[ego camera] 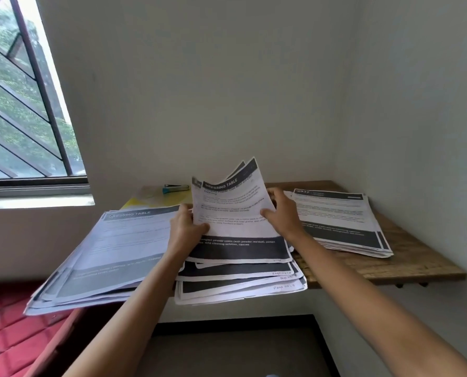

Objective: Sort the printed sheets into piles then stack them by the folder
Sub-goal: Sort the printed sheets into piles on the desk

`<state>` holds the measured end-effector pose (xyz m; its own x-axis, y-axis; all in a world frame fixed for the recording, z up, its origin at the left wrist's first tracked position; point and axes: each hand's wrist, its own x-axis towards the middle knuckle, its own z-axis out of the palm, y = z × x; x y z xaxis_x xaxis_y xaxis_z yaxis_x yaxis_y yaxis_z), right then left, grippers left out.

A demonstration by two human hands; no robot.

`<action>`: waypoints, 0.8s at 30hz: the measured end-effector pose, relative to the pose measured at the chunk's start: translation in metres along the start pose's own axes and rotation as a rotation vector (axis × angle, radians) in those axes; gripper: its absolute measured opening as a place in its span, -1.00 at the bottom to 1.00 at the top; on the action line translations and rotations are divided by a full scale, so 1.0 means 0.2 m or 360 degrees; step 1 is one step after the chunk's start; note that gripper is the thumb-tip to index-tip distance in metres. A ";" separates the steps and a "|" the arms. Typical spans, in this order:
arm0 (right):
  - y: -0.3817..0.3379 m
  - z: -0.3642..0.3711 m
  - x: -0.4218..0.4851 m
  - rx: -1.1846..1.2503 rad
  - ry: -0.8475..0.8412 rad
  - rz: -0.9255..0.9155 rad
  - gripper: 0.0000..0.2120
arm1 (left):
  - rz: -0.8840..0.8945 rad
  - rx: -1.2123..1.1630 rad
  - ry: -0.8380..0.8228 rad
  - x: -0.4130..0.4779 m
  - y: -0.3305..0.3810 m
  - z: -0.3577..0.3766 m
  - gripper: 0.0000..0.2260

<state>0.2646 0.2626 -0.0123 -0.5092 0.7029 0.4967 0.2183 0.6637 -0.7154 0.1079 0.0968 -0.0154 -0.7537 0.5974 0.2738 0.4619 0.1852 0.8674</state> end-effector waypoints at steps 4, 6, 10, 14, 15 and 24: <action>0.05 -0.01 0.01 -0.0099 -0.0052 0.0147 -0.62 | 0.0179 0.0510 -0.0154 0.05 0.00 0.02 -0.37; 0.06 -0.01 0.00 -0.0208 -0.0142 0.0170 -0.62 | 0.0292 0.0708 -0.0268 0.06 -0.01 0.03 -0.40; 0.09 -0.01 0.00 -0.0295 -0.0218 0.0224 -0.62 | 0.0344 0.0942 -0.0477 0.06 -0.05 0.07 -0.43; 0.11 -0.01 0.01 -0.0352 -0.0250 0.0288 -0.56 | 0.0321 0.1119 -0.0572 0.06 -0.09 0.11 -0.46; 0.11 -0.01 0.01 -0.0363 -0.0255 0.0298 -0.57 | 0.0327 0.1136 -0.0576 0.06 -0.09 0.11 -0.46; 0.12 -0.01 0.01 -0.0393 -0.0264 0.0322 -0.54 | 0.0339 0.1196 -0.0584 0.04 -0.11 0.12 -0.46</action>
<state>0.2706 0.2805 -0.0269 -0.5588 0.7888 0.2560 0.5129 0.5713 -0.6407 0.1027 0.1169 -0.0413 -0.4768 0.8685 0.1353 0.8608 0.4302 0.2721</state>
